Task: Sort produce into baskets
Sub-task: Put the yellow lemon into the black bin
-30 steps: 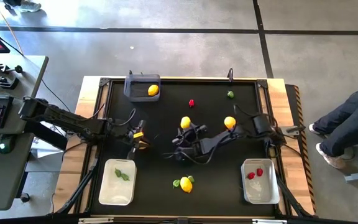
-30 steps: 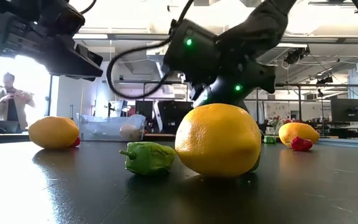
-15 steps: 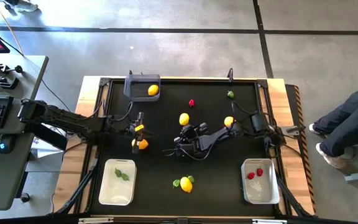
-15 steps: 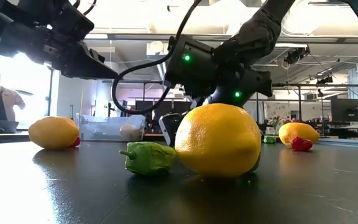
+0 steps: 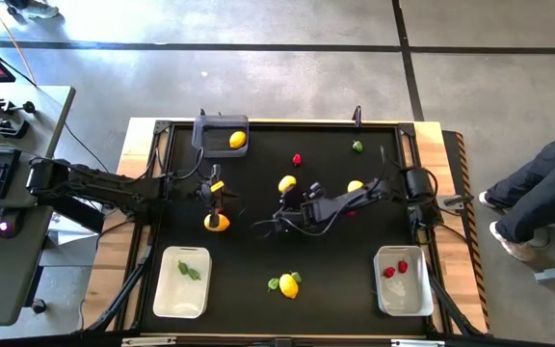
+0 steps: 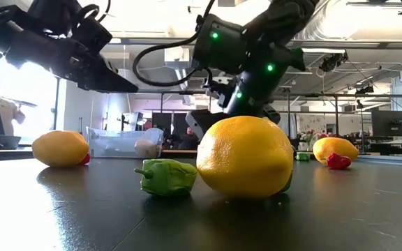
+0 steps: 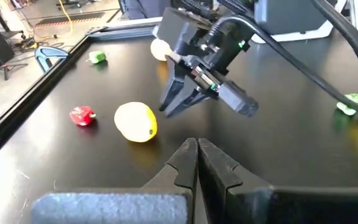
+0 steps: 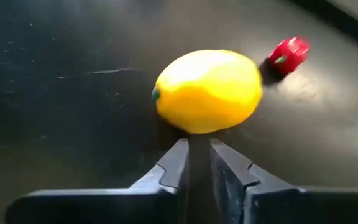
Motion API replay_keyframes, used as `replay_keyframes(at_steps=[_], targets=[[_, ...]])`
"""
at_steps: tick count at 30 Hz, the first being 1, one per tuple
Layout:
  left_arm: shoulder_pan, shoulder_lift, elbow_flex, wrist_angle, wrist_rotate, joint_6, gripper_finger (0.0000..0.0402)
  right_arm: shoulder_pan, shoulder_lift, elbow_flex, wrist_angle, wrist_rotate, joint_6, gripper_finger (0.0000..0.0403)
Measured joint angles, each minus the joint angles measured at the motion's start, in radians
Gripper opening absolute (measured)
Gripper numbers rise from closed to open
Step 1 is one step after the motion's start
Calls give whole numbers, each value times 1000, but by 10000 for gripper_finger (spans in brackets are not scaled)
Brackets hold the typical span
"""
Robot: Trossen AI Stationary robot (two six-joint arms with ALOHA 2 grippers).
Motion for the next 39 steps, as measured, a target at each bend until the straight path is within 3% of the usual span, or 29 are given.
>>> replay_keyframes(at_steps=[3, 10, 14, 17, 20, 23, 31, 35, 39], targets=[[0, 0, 0, -10, 3, -1, 0, -9, -4, 0, 10, -50, 17, 85], [0, 0, 0, -19, 4, -8, 0, -38, -3, 0, -5, -40, 199, 192], [0, 0, 0, -22, 4, -8, 0, -70, -2, 0, -9, -40, 144, 244], [0, 2, 0, -24, 4, -8, 0, -90, -2, 0, -28, -58, 77, 252], [0, 9, 0, -32, 4, -8, 0, -109, -2, 0, -52, -81, 28, 235], [0, 21, 0, -31, 4, -7, 0, -124, -2, 0, -71, -94, 3, 193], [0, 38, 0, -26, 4, -4, 0, -161, -2, 0, -24, -79, -119, 15], [0, 38, 0, -26, 4, -4, 0, -177, -3, 0, 11, -85, -196, 24], [0, 38, 0, -28, 4, -1, 0, -190, -41, 0, -68, -86, -215, 28]])
